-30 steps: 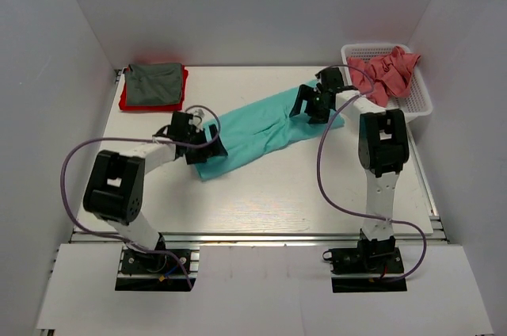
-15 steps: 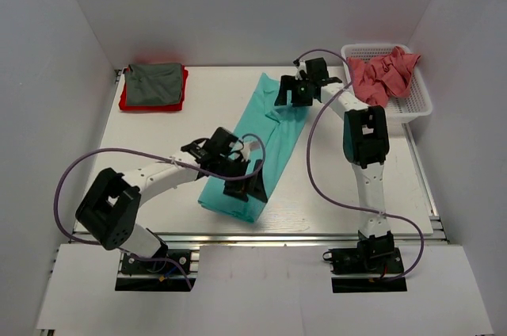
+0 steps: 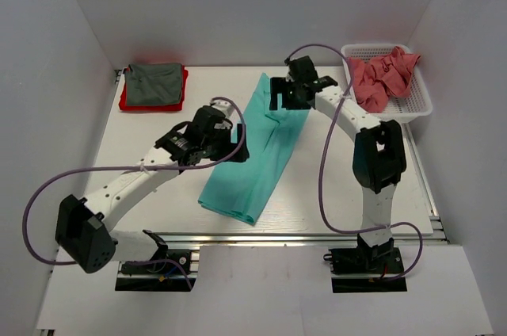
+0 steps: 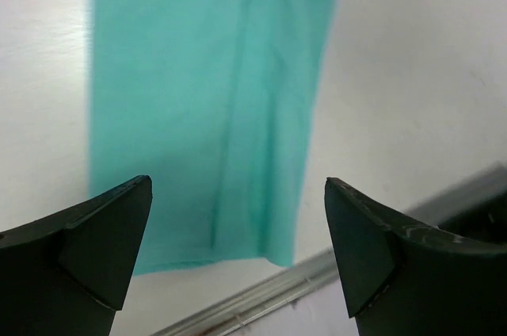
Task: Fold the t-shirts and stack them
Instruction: Rotate the tshirt 90 degrees, then grab the bottom of the folded rectangular tshirt with both arms
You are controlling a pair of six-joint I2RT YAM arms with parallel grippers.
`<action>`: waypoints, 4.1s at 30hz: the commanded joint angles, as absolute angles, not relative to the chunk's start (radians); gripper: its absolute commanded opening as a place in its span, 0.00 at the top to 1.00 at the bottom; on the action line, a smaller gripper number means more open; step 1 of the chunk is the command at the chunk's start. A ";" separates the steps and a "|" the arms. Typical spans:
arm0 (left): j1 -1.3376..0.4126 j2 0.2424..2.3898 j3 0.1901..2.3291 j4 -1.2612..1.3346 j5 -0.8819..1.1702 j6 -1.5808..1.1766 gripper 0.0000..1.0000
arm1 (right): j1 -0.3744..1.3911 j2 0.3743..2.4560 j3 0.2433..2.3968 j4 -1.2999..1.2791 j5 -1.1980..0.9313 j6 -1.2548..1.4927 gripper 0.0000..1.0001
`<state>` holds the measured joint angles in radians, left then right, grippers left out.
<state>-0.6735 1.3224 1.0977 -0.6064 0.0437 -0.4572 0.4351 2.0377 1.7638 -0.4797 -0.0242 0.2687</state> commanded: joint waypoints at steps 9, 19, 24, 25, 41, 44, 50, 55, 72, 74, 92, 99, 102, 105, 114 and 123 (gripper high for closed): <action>-0.487 1.407 1.065 -0.666 -0.224 -0.529 0.00 | 0.586 2.089 1.603 -0.575 0.132 0.511 0.10; -0.410 1.405 0.991 -0.569 -0.086 -0.489 0.00 | 0.500 2.285 1.704 -0.630 0.100 0.480 0.10; -0.410 1.433 0.991 -0.540 0.036 -0.434 0.00 | 0.397 2.381 1.890 -0.657 0.071 0.398 0.10; -0.410 1.442 0.991 -0.526 0.069 -0.425 0.00 | 0.385 2.400 1.987 -0.655 0.061 0.382 0.10; -0.506 1.591 0.939 -0.296 0.413 -0.331 0.00 | 0.384 1.758 1.411 -0.443 -0.071 0.346 0.10; -0.552 1.603 0.930 -0.296 0.388 -0.341 0.00 | 0.385 1.605 1.189 -0.465 -0.072 0.393 0.10; -0.607 1.624 0.930 -0.325 0.296 -0.350 0.00 | 0.384 1.401 0.833 -0.413 -0.221 0.456 0.10; -0.626 1.624 0.881 -0.287 0.265 -0.383 0.12 | 0.385 1.364 0.709 -0.295 -0.294 0.488 0.16; -0.687 1.729 0.884 -0.227 0.304 -0.414 0.60 | 0.379 1.422 0.652 -0.213 -0.224 0.534 0.48; -0.687 1.740 0.873 -0.218 0.321 -0.414 0.66 | 0.382 1.433 0.637 -0.210 -0.224 0.538 0.65; -0.707 1.710 0.902 -0.374 0.273 -0.433 0.22 | 0.383 1.358 0.560 -0.205 -0.256 0.514 1.00; -0.707 1.678 0.839 -0.396 0.276 -0.456 0.34 | 0.380 1.341 0.565 -0.229 -0.258 0.508 1.00; -0.707 1.689 0.839 -0.387 0.287 -0.456 0.49 | 0.382 1.344 0.558 -0.222 -0.262 0.512 1.00; -0.707 1.698 0.839 -0.365 0.301 -0.456 0.64 | 0.383 1.348 0.563 -0.227 -0.267 0.517 1.00; -0.707 1.698 0.931 -0.327 0.298 -0.437 1.00 | 0.385 1.336 0.583 -0.219 -0.298 0.502 1.00; -0.686 1.583 1.005 -0.267 0.239 -0.439 1.00 | 0.385 1.367 0.756 -0.276 -0.198 0.465 1.00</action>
